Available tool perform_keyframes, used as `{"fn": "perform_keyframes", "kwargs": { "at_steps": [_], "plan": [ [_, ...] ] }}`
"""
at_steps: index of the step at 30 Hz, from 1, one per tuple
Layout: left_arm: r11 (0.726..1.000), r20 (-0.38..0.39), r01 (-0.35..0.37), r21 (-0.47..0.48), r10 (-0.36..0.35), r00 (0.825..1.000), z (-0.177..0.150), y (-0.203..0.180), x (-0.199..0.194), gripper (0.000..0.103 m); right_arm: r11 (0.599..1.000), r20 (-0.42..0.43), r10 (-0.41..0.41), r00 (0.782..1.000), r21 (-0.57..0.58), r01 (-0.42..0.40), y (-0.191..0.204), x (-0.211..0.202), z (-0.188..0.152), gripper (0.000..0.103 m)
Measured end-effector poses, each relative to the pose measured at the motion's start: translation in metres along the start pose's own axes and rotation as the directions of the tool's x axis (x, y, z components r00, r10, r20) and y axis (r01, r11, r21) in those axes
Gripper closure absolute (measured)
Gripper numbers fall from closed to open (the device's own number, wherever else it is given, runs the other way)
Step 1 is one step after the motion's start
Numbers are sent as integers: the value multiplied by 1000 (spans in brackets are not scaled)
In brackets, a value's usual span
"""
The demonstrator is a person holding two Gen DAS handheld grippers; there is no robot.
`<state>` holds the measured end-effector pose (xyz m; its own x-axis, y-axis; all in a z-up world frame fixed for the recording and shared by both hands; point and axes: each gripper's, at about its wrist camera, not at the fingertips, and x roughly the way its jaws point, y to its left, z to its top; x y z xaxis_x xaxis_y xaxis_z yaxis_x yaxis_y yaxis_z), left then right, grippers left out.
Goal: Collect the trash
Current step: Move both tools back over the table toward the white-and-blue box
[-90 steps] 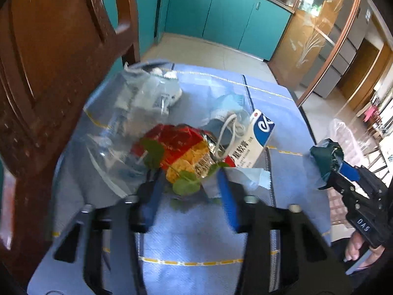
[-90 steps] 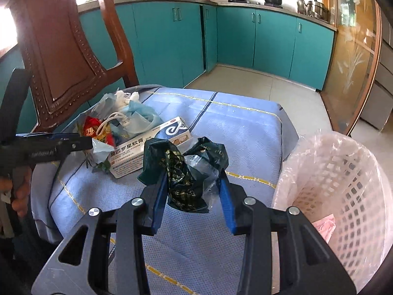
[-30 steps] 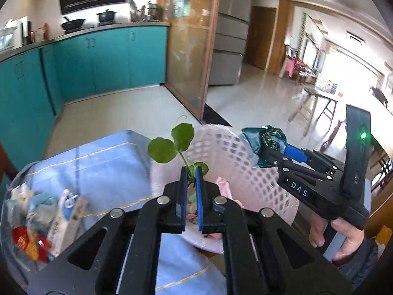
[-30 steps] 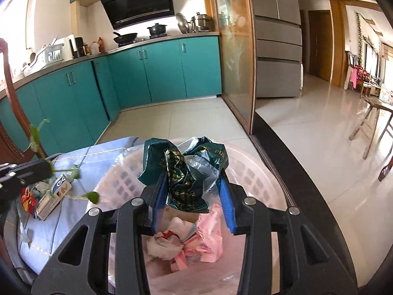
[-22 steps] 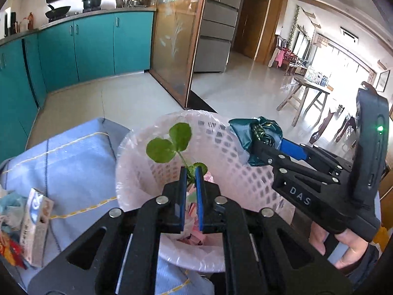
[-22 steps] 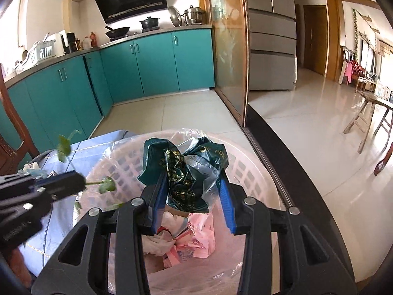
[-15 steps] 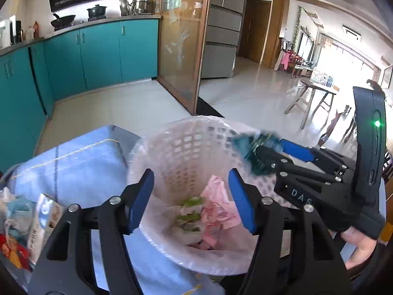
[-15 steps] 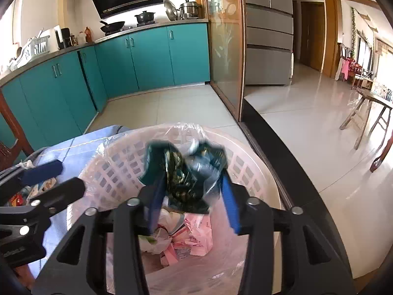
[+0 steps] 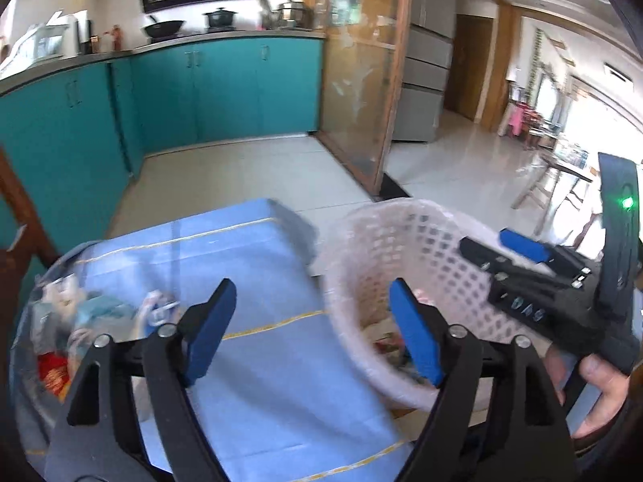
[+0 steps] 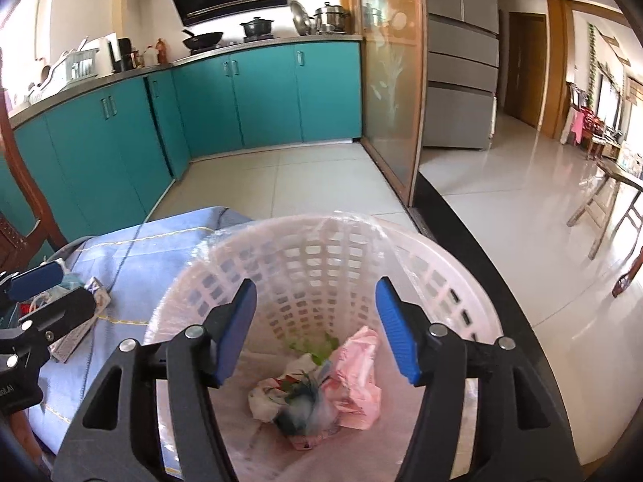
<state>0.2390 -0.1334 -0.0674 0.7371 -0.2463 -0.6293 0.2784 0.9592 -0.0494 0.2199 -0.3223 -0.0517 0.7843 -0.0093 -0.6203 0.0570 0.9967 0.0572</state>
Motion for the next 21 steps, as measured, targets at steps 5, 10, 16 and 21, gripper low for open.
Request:
{"fn": "perform_keyframes", "kwargs": {
  "at_steps": [5,10,16,21],
  "plan": [
    [979,-15,-193,-58,193,981,-31,57,-25,21,996,10,57,998,-73,-56,38,2,4,36],
    [931,-100,-338,-137,326,940,-71,124,-52,21,958,-70,229,971,-160,-237,108,15,3,36],
    [900,-213,-359,-248,311,926,-106,169,-58,21,900,-268,361,893,-151,-409,204,68,4,36],
    [910,-214,-339,-237,292,932,-112,167,-60,21,931,-364,329,872,-30,-363,234,116,5,36]
  ]
}}
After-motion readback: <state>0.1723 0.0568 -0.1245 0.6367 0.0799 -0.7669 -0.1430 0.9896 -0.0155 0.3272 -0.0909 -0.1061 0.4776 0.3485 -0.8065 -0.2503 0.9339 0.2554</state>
